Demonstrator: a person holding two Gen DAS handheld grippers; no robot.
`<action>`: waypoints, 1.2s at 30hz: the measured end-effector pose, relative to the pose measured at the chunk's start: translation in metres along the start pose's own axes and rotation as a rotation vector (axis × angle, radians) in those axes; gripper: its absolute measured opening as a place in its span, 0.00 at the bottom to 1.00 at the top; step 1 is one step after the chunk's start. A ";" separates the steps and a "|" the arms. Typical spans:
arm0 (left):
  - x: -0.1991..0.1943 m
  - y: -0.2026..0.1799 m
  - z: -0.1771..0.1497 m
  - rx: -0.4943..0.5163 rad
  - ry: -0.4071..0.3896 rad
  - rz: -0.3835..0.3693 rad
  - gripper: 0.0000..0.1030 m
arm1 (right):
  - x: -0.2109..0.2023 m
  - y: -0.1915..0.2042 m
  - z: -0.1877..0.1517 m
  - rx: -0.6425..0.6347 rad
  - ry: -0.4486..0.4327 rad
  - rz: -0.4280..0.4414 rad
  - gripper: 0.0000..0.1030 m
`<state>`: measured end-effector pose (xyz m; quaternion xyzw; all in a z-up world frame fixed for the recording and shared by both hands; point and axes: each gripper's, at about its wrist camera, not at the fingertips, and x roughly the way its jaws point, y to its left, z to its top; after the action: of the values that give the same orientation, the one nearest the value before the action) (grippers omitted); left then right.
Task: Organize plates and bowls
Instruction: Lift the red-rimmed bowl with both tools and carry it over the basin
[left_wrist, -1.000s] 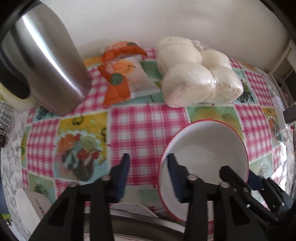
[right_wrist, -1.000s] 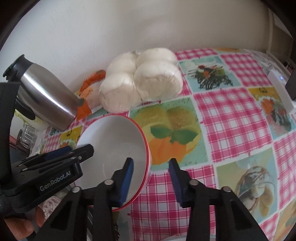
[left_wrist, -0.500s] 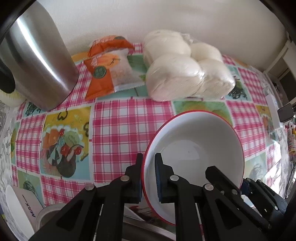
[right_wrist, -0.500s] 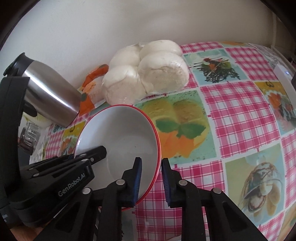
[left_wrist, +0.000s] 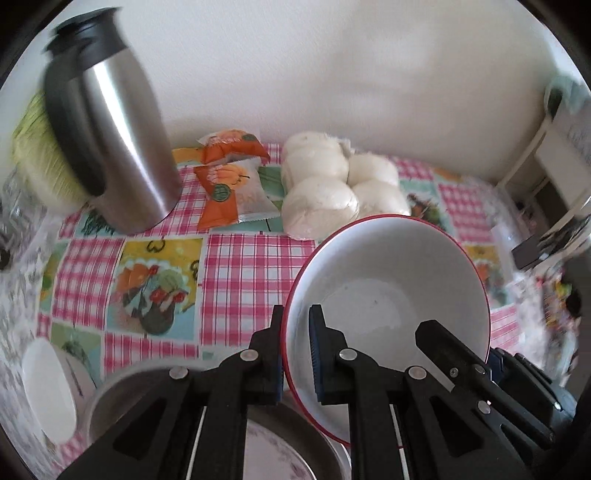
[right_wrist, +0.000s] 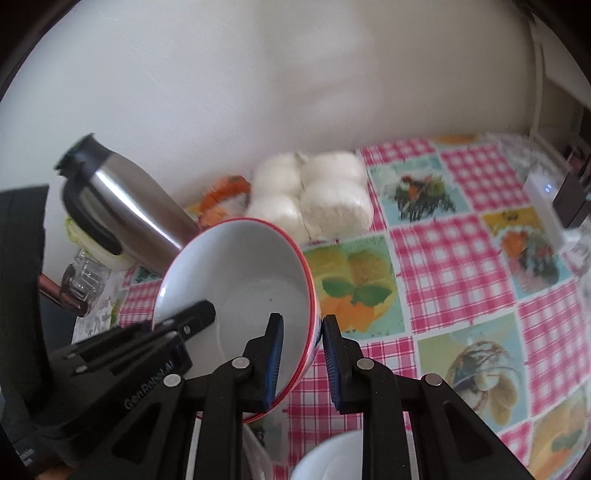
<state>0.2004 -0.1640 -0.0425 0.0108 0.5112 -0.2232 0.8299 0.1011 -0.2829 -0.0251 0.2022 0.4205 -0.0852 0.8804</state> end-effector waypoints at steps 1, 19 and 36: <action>-0.009 0.004 -0.003 -0.018 -0.011 -0.012 0.12 | -0.006 0.005 0.000 -0.011 -0.009 -0.004 0.23; -0.117 0.060 -0.066 -0.198 -0.157 -0.065 0.12 | -0.093 0.088 -0.052 -0.202 -0.029 -0.012 0.23; -0.123 0.096 -0.124 -0.279 -0.141 -0.107 0.12 | -0.098 0.111 -0.111 -0.261 0.026 -0.023 0.23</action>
<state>0.0855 -0.0025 -0.0167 -0.1474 0.4777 -0.1939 0.8441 -0.0037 -0.1368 0.0203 0.0823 0.4418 -0.0369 0.8925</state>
